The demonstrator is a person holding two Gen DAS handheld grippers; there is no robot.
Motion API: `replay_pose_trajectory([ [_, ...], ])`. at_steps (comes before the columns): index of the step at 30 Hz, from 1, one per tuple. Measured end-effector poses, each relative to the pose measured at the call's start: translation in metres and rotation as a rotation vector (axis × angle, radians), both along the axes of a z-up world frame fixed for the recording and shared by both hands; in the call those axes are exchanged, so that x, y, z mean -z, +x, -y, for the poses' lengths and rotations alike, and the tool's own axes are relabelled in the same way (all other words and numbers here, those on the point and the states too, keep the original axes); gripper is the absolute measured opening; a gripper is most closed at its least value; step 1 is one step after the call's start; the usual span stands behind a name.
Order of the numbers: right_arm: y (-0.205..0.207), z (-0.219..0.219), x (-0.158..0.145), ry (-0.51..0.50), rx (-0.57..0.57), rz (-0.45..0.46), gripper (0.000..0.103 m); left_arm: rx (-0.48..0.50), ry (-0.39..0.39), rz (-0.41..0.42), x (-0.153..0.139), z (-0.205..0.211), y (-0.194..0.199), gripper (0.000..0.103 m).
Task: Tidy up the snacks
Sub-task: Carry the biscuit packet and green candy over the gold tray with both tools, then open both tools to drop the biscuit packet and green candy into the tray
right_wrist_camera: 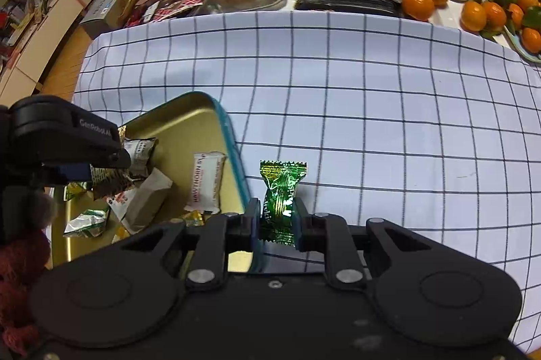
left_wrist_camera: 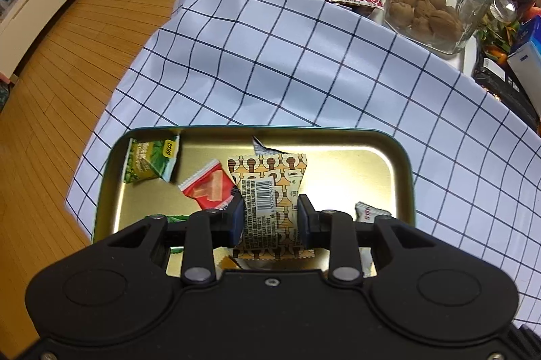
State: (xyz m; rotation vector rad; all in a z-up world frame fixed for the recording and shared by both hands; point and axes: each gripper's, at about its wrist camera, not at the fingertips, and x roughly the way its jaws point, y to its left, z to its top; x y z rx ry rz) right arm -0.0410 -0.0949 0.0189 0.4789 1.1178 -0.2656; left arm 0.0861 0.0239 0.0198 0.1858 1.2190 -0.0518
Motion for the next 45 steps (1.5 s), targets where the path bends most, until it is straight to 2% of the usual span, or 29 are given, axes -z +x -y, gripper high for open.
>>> replay_pose_trajectory([
  [6,0.012,-0.009,-0.005,0.001,-0.014,0.047,0.021,0.017,0.03,0.003,0.007,-0.014,0.004,0.04],
  [14,0.035,-0.03,0.0,0.017,-0.038,0.037,0.021,0.027,0.017,0.009,0.008,-0.029,0.01,0.04],
  [19,0.04,-0.039,-0.014,0.005,-0.049,0.062,0.021,0.041,0.004,0.01,0.009,-0.046,0.009,0.04],
  [22,0.041,-0.046,-0.023,-0.007,-0.054,0.087,0.021,0.025,-0.019,0.006,0.005,-0.055,0.012,0.04],
  [27,0.045,-0.057,-0.018,-0.007,-0.062,0.071,0.021,-0.022,-0.036,0.011,-0.001,-0.069,0.016,0.04],
  [38,0.066,-0.069,-0.011,0.029,-0.037,0.071,0.021,-0.064,-0.097,-0.1,0.016,-0.11,0.024,0.041],
  [45,0.082,-0.071,-0.006,0.046,-0.009,0.067,0.021,-0.032,-0.071,-0.087,0.006,-0.129,0.022,0.041],
])
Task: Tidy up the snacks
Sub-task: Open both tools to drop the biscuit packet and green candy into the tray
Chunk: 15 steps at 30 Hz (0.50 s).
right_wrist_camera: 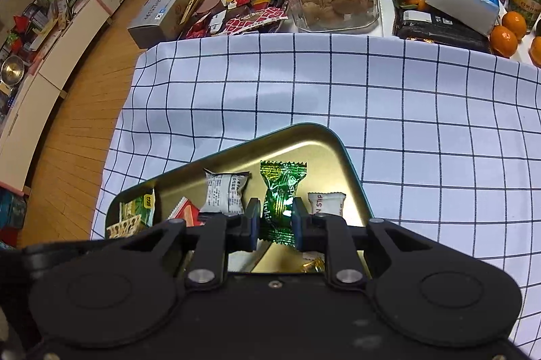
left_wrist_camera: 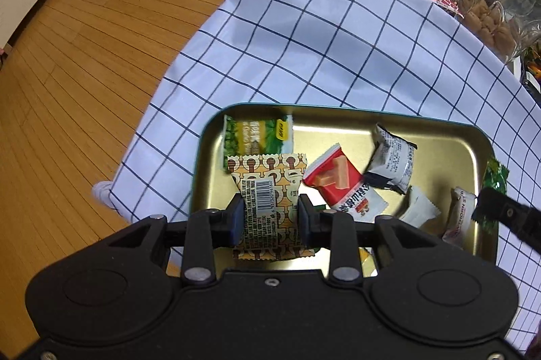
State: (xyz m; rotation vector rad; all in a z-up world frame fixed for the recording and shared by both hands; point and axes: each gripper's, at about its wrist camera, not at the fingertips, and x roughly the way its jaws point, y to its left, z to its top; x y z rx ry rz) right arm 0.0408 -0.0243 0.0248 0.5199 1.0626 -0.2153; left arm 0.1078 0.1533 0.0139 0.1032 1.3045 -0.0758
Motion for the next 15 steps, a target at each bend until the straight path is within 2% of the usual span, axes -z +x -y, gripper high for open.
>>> replay_pose_trajectory([
  [10,0.01,-0.002,0.001,-0.011,0.038,0.021,0.021,0.053,-0.061,-0.059,-0.007,-0.02,-0.012,0.041],
  [11,0.011,-0.003,0.001,-0.017,0.036,0.024,0.021,0.067,-0.067,-0.061,-0.008,-0.019,-0.014,0.045],
  [15,0.012,-0.005,-0.001,-0.027,0.025,0.039,0.024,0.103,-0.038,-0.044,-0.01,-0.015,-0.022,0.047],
])
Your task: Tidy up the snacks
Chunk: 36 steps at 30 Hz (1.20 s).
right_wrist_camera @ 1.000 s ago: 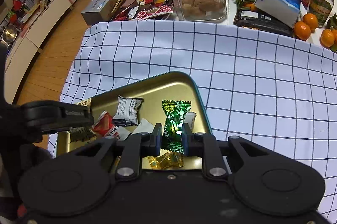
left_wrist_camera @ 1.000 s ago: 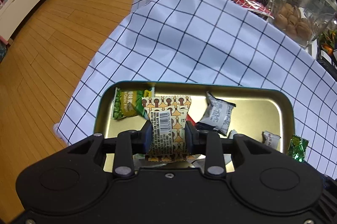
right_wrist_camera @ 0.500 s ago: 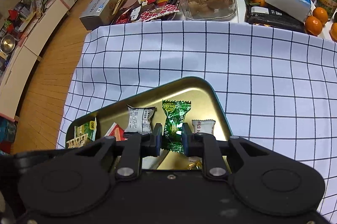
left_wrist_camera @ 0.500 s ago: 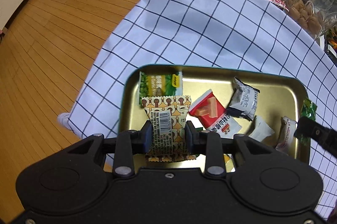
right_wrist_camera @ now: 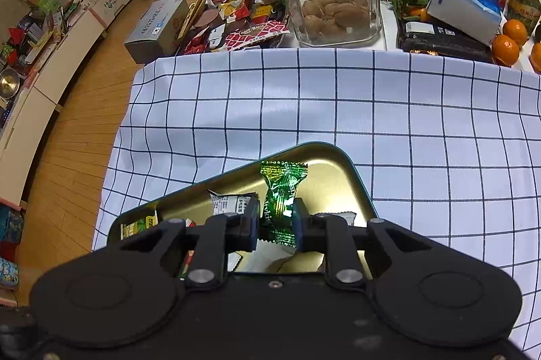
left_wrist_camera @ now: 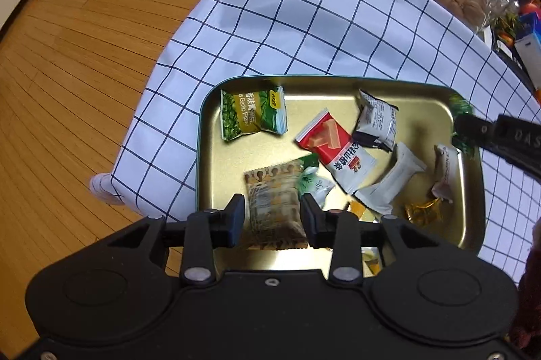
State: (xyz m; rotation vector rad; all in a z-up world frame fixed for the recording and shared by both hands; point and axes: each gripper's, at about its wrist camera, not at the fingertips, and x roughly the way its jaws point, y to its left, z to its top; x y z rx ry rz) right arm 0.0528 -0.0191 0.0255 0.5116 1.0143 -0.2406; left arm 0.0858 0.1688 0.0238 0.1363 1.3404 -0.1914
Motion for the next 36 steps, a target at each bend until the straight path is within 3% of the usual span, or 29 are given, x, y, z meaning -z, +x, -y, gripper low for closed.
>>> replay_pose_trajectory([
  [9,-0.002,-0.007,-0.007,-0.018,-0.038,0.038,0.037,-0.014,0.002,0.02,-0.008,0.004,-0.002,0.047],
  [16,-0.008,-0.013,-0.004,-0.108,-0.108,-0.021,0.046,-0.035,0.058,0.034,-0.005,0.01,-0.004,0.047],
  [24,-0.028,-0.014,0.008,-0.135,-0.158,-0.105,0.047,-0.051,0.08,0.029,-0.003,0.021,-0.006,0.047],
  [36,-0.045,0.006,0.006,-0.106,-0.13,-0.121,0.05,-0.042,0.117,0.018,0.009,0.043,-0.011,0.047],
])
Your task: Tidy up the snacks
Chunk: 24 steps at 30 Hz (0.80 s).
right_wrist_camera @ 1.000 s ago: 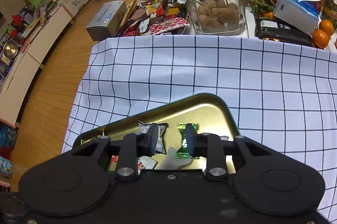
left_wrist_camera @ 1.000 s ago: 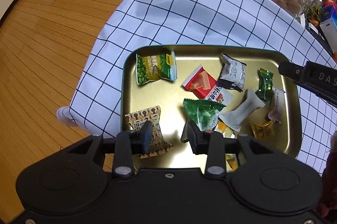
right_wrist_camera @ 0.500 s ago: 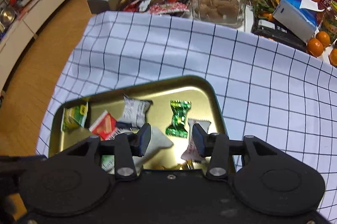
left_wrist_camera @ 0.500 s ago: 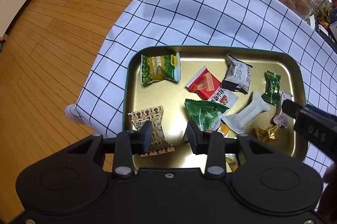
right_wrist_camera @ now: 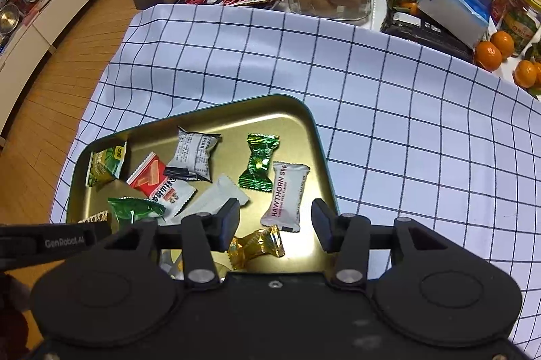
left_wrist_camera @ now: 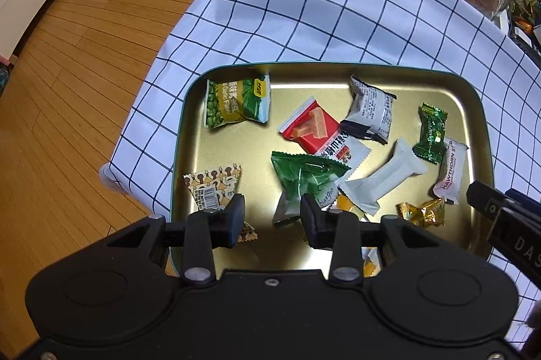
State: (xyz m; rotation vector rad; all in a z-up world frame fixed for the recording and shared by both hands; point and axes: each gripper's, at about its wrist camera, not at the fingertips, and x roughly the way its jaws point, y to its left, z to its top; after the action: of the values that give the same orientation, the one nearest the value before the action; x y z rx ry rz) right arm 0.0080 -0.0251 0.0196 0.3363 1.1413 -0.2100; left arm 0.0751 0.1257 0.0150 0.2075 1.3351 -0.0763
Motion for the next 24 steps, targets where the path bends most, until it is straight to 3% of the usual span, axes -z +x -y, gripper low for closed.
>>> replay_pose_trajectory([
  [24,-0.007,0.006,0.0,0.029,-0.004,-0.034,0.051,0.02,0.001,0.019,0.003,0.015,-0.005,0.047],
])
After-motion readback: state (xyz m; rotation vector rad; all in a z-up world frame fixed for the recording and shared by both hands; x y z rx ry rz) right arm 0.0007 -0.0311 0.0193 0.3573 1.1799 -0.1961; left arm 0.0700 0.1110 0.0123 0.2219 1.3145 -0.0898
